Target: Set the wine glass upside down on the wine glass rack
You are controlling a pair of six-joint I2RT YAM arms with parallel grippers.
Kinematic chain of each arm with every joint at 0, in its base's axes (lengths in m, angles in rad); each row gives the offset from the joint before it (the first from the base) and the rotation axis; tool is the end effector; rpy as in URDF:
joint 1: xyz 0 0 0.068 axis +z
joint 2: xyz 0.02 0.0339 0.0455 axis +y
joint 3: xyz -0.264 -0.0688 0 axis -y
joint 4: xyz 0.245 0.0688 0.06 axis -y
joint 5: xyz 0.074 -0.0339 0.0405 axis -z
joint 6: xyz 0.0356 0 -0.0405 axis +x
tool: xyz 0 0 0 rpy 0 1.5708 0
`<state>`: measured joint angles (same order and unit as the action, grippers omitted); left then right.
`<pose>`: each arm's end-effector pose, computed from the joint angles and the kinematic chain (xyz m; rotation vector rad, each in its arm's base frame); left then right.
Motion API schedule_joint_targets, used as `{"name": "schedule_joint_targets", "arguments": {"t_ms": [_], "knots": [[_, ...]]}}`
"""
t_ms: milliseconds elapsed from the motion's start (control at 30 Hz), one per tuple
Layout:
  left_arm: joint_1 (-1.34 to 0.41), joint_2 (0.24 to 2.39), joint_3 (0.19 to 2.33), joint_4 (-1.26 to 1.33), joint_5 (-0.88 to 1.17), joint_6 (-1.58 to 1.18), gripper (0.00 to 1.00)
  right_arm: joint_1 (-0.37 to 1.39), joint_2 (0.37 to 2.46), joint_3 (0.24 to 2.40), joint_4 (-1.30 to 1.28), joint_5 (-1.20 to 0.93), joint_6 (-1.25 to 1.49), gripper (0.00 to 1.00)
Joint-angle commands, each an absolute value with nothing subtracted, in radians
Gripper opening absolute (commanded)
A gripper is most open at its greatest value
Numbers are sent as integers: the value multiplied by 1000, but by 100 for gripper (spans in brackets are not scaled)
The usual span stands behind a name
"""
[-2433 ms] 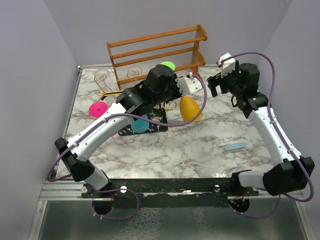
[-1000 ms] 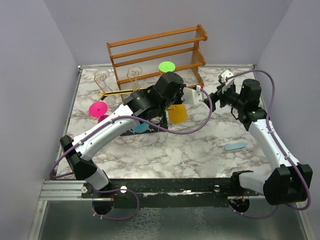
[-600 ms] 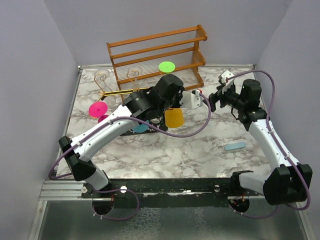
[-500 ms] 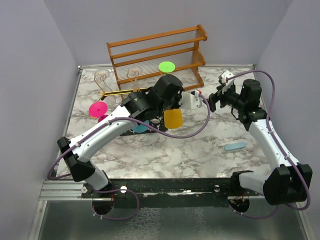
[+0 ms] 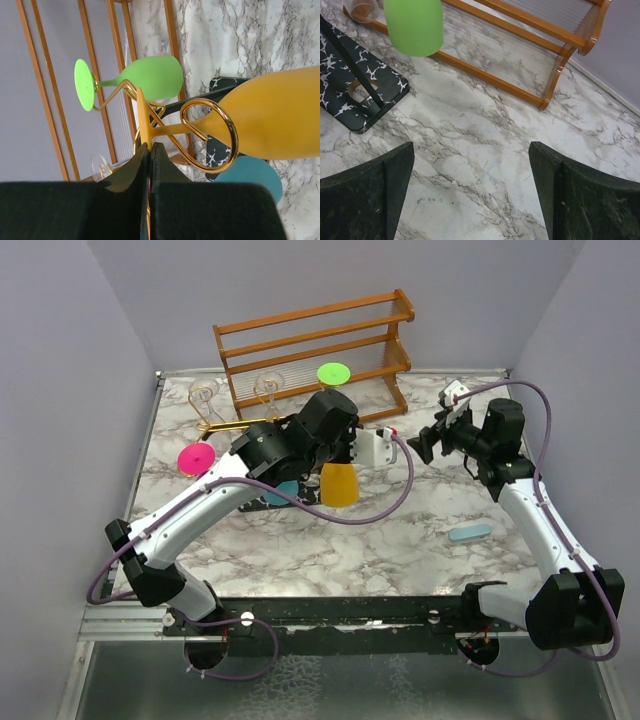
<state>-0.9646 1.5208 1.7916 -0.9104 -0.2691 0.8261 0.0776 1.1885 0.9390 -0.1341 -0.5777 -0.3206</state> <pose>0.1865 -0.2524 0.4359 1.6140 1.4837 0.2193 0.2677 0.0403 0.3172 -0.7383 1.7610 0.3991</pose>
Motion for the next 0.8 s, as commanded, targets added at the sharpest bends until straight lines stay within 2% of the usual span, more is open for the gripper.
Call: {"name": "schedule_joint_targets", "arguments": {"t_ms": [0,767], "knots": [[-971,1477,1828,-959,-232,836,0,70,1177,927,-111,-609,-340,96],[-971,1456,1885,-1031,-85,806,0,54,1172,923,-115,-638,-347,96]]}}
